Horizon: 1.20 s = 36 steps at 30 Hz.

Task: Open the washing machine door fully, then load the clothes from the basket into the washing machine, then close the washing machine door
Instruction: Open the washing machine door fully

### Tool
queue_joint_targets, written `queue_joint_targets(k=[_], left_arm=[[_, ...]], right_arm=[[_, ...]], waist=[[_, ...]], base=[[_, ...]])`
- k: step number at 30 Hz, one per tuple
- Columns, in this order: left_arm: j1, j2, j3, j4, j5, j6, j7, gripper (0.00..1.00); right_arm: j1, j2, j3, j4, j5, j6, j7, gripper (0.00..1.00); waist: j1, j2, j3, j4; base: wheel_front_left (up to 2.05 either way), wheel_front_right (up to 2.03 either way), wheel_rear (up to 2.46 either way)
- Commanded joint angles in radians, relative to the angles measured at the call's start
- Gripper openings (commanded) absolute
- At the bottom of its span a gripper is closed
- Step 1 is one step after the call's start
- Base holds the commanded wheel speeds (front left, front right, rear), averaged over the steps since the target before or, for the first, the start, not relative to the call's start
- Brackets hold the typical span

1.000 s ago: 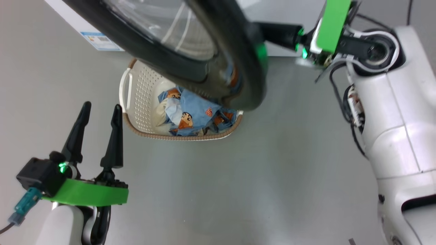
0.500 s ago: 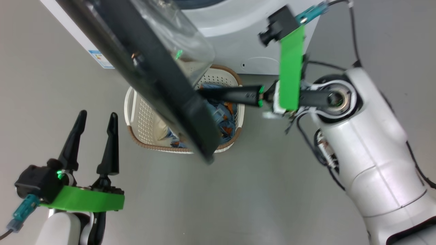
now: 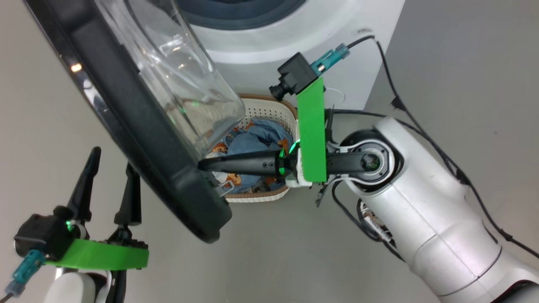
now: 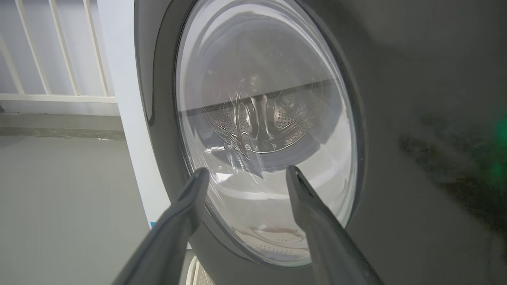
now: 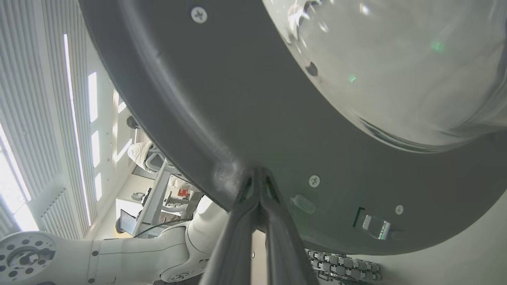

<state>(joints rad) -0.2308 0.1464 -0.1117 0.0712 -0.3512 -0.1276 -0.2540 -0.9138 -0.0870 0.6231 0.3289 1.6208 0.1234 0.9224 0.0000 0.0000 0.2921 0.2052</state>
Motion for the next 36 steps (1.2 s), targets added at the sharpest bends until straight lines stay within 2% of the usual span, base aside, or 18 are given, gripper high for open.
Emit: queue_joint_targets(k=[1,6,12,25,36], left_arm=[[0.0,0.025,0.041,-0.022,0.014,-0.003,-0.008,1.0],[0.018,0.026,0.052,-0.018,0.021,-0.003,-0.008,1.0],[0.044,0.029,0.073,-0.009,0.03,-0.003,-0.008,1.0],[0.143,0.024,0.129,-0.014,0.059,-0.003,-0.008,1.0],[0.195,0.015,0.164,-0.031,0.077,-0.003,-0.008,1.0]], right_arm=[[0.03,0.037,0.019,-0.036,0.012,0.007,-0.011,0.0],[0.043,0.037,0.061,-0.03,0.05,0.007,-0.065,0.0],[0.081,0.025,0.045,-0.034,0.075,0.007,-0.129,0.0],[0.294,-0.068,-0.009,-0.164,0.158,0.007,-0.26,0.0],[0.455,-0.129,-0.05,-0.27,0.189,0.007,-0.401,0.0]], waist=[[0.0,0.0,-0.008,-0.003],[0.0,0.0,-0.034,-0.009],[0.0,0.0,-0.077,-0.026],[0.0,0.0,-0.181,-0.115],[0.0,0.0,-0.212,-0.173]], base=[[0.0,0.0,0.0],[0.0,0.0,0.0],[0.0,0.0,0.0],[0.0,0.0,0.0],[0.0,0.0,0.0]])
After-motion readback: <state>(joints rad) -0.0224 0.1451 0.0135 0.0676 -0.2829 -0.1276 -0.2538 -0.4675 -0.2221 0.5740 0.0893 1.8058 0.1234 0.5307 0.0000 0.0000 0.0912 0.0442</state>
